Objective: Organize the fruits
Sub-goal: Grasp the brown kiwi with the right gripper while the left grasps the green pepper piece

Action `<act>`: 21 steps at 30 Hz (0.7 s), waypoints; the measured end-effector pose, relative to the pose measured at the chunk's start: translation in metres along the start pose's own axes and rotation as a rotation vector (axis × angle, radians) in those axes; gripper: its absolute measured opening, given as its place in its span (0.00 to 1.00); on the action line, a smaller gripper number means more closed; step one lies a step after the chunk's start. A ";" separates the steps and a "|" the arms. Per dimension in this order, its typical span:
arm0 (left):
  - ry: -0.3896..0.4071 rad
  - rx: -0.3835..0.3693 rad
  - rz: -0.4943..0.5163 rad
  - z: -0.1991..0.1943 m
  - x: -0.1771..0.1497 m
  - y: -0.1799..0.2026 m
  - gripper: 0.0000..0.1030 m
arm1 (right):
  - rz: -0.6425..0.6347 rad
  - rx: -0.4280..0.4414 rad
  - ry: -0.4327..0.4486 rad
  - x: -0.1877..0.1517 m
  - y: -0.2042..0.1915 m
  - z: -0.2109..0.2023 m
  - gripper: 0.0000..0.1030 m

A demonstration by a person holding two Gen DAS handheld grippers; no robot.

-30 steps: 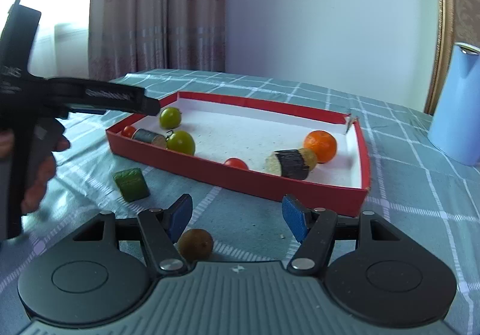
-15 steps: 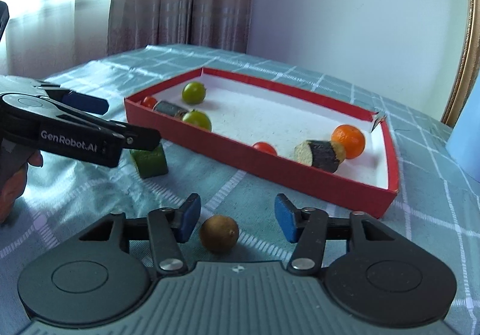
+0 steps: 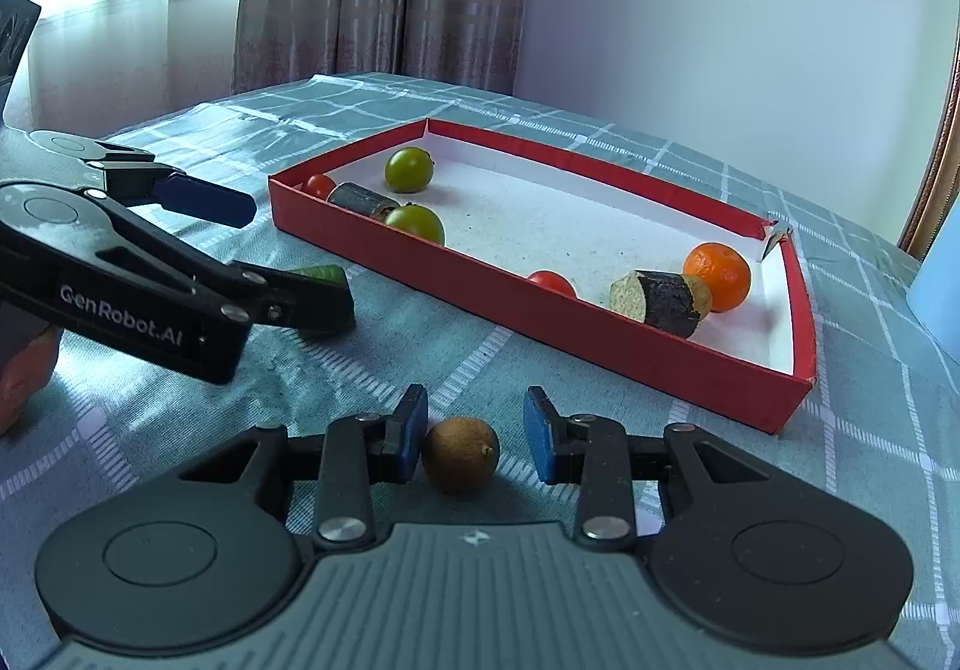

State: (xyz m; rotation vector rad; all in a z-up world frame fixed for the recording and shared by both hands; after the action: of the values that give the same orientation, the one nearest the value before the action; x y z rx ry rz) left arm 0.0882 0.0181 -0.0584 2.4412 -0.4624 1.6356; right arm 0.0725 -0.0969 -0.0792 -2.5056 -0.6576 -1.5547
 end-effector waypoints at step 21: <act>-0.063 -0.040 0.048 0.012 -0.011 0.020 0.32 | 0.018 -0.032 0.033 0.001 0.004 -0.006 0.23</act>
State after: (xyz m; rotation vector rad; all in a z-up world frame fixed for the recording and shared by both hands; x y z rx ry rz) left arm 0.0879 -0.0028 -0.0742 2.4769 -0.5621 1.5547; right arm 0.0700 -0.1022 -0.0754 -2.4958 -0.6087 -1.6088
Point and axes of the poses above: each gripper's, at about its wrist camera, not at the fingertips, and z roughly the way its jaws point, y to its right, x to its top, the point moved 7 cm from there along z, roughly the way its jaws point, and after that the axes turned 9 degrees about y, right-handed, at the moved point
